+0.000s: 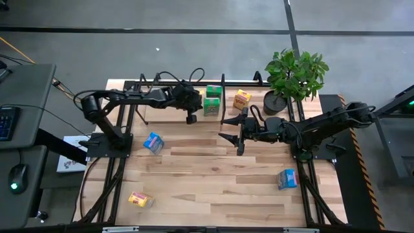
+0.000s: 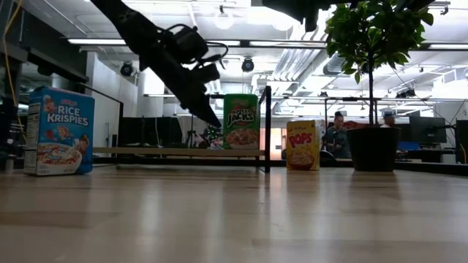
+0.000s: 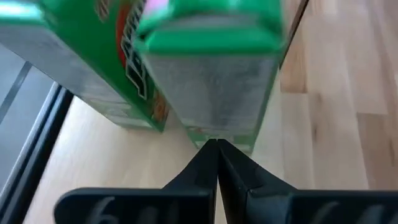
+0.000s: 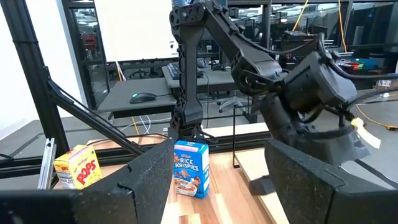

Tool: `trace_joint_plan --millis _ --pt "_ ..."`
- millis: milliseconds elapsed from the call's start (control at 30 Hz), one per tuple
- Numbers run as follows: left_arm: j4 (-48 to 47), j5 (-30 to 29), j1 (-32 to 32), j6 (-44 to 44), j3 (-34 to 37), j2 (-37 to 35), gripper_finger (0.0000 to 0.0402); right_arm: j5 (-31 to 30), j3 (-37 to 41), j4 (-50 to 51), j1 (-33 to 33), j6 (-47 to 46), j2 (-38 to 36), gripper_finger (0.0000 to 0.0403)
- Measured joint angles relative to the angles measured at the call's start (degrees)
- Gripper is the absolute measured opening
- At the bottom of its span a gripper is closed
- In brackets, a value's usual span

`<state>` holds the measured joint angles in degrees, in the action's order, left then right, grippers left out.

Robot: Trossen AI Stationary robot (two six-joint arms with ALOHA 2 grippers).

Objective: Stack cereal on shelf
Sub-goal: Put the green cereal box aligned with the other green cereal box on the shelf

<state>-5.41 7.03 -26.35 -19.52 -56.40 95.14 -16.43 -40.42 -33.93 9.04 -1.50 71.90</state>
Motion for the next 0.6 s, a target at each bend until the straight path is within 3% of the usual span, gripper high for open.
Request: trace_joint_plan --millis 600 --pt "5.8 -3.2 -0.4 -0.7 0.0 2.4 0.0000 0.1 0.0 0.3 0.0 0.0 0.0 0.0245"
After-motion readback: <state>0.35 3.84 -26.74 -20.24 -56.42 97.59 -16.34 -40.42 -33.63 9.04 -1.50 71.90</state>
